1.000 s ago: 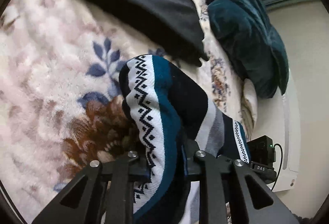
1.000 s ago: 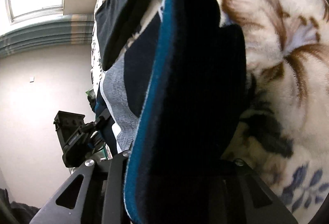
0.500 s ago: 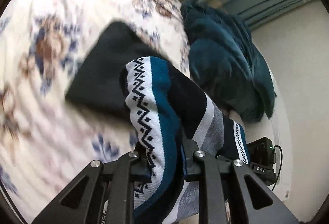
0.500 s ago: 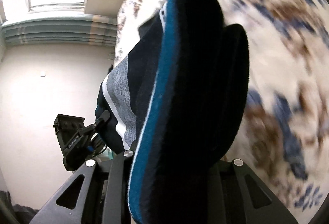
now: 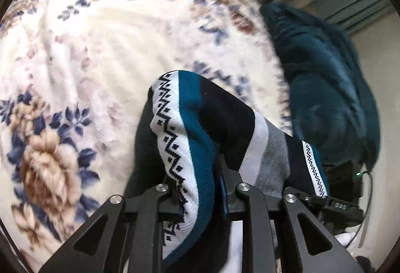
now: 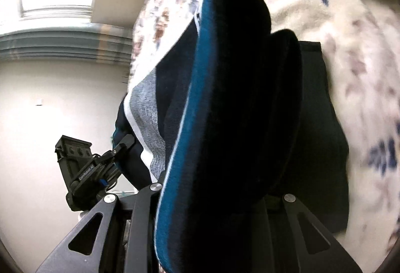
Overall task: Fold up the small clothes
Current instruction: 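Lay the folded sweater flat on the blanket and open both tools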
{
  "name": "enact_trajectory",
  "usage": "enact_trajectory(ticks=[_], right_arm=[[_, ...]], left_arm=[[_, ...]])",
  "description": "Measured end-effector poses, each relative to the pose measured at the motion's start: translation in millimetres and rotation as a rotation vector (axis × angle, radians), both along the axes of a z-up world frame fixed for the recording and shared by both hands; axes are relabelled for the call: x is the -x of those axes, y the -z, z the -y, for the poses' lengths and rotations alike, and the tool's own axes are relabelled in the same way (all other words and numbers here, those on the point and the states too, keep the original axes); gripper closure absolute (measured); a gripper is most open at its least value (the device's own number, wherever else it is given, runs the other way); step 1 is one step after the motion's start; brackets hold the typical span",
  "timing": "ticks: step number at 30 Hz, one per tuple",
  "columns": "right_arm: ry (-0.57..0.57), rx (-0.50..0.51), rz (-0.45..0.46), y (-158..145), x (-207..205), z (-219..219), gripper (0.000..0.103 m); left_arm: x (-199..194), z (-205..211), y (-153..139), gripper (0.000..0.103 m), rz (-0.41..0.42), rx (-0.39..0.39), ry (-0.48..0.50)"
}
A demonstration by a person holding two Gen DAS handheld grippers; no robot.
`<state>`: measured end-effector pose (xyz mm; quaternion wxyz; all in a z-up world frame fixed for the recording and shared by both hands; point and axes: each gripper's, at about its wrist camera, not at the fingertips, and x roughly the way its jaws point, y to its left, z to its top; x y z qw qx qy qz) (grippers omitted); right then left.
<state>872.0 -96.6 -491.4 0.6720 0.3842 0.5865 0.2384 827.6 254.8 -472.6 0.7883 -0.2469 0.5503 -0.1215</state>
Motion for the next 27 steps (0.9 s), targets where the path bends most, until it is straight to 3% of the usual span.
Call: enact_trajectory(ticks=[2,5,7,8,11,15,17,19,22,24,27], right_arm=[[-0.017,0.038,-0.034,14.1,-18.4,-4.2,0.074],[-0.031,0.137,-0.051,15.1,-23.7,-7.2,0.053],[-0.049,0.244,-0.023,5.5,-19.1,-2.9,0.042],[-0.056,0.313,-0.006,4.5,-13.6,3.9,0.040],[-0.068,0.548,0.032,-6.5,-8.7,10.8,0.025],[-0.041,0.744,0.049,-18.6,-0.6,26.5,0.019],[-0.020,0.796,0.042,-26.5,8.8,26.6,0.019],[0.001,0.763,0.086,-45.5,25.8,23.1,0.018],[-0.040,0.732,0.124,-67.9,60.1,14.9,0.019],[-0.094,0.748,0.084,-51.7,73.7,2.7,0.019],[-0.123,0.782,0.021,-21.3,88.5,1.9,0.019]], left_arm=[[-7.0,-1.0,9.0,0.080,-0.016,-0.024,0.006],[-8.3,1.7,6.7,0.077,-0.024,-0.050,0.018],[-6.7,7.8,-1.0,0.069,-0.020,-0.124,0.030],[-3.4,11.0,-6.0,0.061,-0.013,-0.171,0.033],[4.5,16.8,-15.9,0.017,-0.004,-0.269,0.032],[33.5,27.3,-28.1,0.015,0.029,-0.379,0.021],[46.8,31.2,-32.3,0.015,0.038,-0.385,0.000],[64.2,37.1,-35.7,0.015,0.053,-0.364,-0.002],[79.1,46.6,-22.2,0.015,0.046,-0.427,0.009],[89.6,44.2,-1.0,0.015,-0.008,-0.451,-0.011],[110.0,37.7,13.4,0.015,-0.026,-0.417,-0.035]])
